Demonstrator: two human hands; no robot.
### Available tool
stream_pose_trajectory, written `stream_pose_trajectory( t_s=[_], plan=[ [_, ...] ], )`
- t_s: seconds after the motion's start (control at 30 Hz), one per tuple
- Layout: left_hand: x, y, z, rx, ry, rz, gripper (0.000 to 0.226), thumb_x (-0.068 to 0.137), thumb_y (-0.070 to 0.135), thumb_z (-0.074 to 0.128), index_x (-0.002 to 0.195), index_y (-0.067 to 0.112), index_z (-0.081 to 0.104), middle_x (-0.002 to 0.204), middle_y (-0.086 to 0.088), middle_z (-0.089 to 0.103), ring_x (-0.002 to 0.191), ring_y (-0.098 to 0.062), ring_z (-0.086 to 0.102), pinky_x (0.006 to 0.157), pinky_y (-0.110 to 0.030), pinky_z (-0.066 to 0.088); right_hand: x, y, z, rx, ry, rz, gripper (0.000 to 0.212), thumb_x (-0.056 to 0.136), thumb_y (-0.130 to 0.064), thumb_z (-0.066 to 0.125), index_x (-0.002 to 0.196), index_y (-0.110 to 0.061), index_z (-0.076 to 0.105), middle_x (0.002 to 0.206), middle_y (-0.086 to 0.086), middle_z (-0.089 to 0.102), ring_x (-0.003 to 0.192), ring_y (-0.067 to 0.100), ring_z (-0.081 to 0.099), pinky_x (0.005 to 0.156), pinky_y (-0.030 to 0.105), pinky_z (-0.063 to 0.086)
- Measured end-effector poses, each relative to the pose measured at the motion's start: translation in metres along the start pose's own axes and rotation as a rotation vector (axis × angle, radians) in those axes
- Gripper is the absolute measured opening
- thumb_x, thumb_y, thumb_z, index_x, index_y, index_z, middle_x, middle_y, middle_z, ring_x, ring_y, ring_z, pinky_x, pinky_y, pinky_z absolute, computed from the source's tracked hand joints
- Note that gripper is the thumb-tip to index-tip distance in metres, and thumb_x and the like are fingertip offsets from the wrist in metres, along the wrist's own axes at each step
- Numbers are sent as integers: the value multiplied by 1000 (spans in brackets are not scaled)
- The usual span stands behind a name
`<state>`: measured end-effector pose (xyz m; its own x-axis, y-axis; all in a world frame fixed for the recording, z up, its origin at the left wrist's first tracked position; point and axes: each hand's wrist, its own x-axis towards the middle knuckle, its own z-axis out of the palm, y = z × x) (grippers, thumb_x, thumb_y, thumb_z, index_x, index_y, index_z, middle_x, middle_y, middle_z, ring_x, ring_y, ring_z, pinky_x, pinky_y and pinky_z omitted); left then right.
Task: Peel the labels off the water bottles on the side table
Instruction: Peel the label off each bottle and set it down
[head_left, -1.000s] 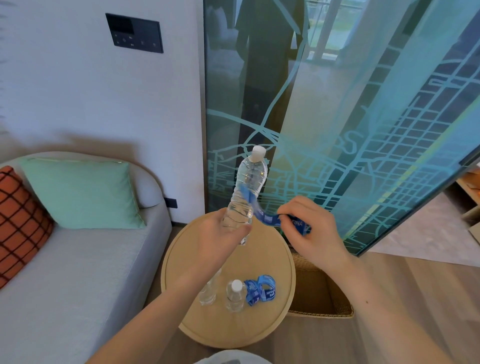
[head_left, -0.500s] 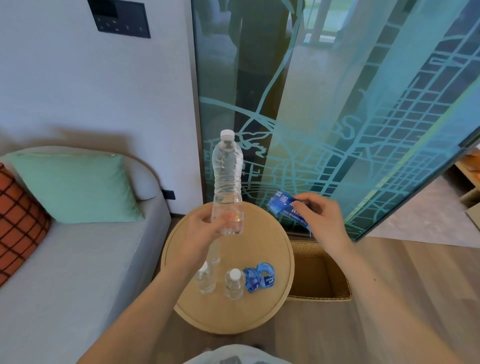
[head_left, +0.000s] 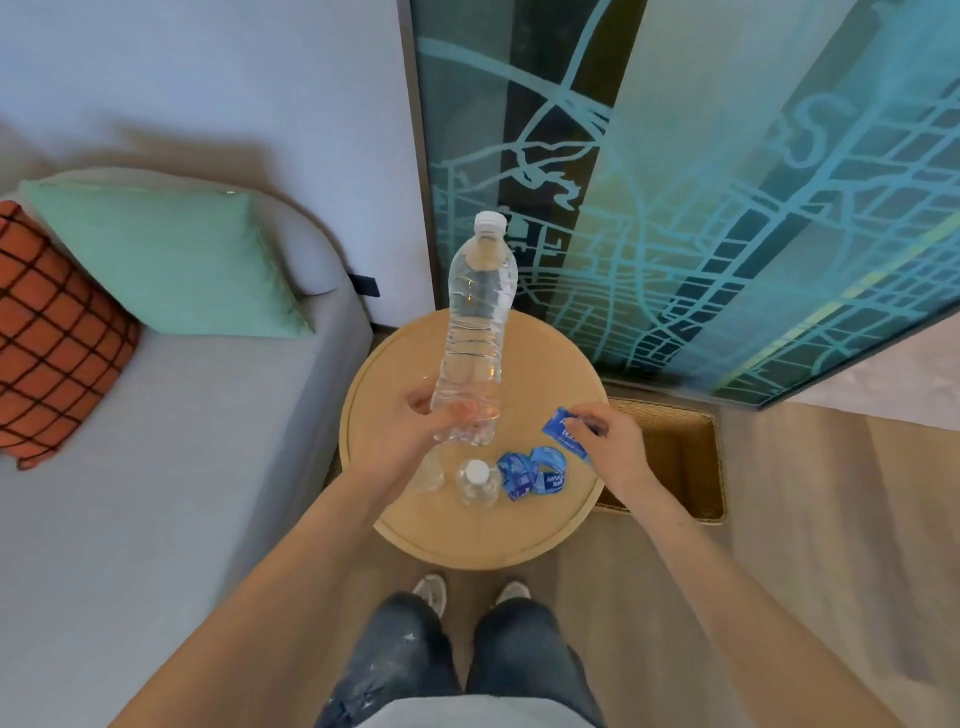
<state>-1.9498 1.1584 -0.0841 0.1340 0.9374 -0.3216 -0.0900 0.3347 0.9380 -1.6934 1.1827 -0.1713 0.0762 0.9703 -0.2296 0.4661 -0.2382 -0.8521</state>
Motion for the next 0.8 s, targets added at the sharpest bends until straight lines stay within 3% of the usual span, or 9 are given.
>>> stream_pose_trajectory(
  t_s=[0.07,0.17,0.2,0.3,0.37,0.5,0.6,0.8],
  plan=[
    [4,-15,2,12,12,-28,46,67,40,82,110,26,76,108,-3,77,103,-22,72,89,-36,52,10,21,15,17,-43,38,12,94,-8,65,105,-8,71,95,-1,67,87,9,61,72,5,46],
    [11,-38,2,32,50,-61,51,60,47,87,108,32,77,109,0,77,106,-20,71,89,-32,54,25,51,39,-2,-93,76,10,93,-9,66,101,-13,70,90,-7,66,87,12,61,81,23,51],
    [14,-45,2,28,65,-69,51,61,46,87,108,31,77,110,0,77,107,-20,71,90,-32,55,30,61,47,-19,-100,77,11,93,-9,67,101,-15,70,89,-10,65,86,10,61,81,24,51],
    [20,-65,-1,25,97,-88,46,67,36,85,112,27,75,111,-2,76,108,-22,70,100,-47,51,42,91,71,-77,-137,84,14,91,-8,68,105,-11,70,93,-4,66,88,13,59,71,5,41],
    [22,-75,0,33,116,-103,49,67,36,85,114,26,74,112,-2,76,108,-24,70,102,-52,49,47,107,83,-111,-184,115,15,91,-7,67,107,-7,69,98,2,65,93,17,59,68,5,39],
    [20,-83,2,31,150,-118,52,65,38,84,114,24,74,110,-2,76,106,-24,71,102,-52,50,49,116,91,-257,-221,84,24,96,-17,62,119,-8,63,105,2,62,102,20,58,84,23,41],
    [17,-81,4,43,154,-123,48,65,42,84,110,28,75,109,0,77,104,-21,71,101,-49,51,46,109,84,-328,-207,14,32,98,-18,59,129,-10,59,122,5,62,115,22,55,94,24,36],
    [8,-61,5,23,153,-97,48,66,40,83,112,27,75,111,-2,76,107,-24,70,104,-53,48,47,78,57,-331,-191,-39,33,99,-18,59,131,-10,59,128,9,60,118,22,55,96,24,39]
  ],
)
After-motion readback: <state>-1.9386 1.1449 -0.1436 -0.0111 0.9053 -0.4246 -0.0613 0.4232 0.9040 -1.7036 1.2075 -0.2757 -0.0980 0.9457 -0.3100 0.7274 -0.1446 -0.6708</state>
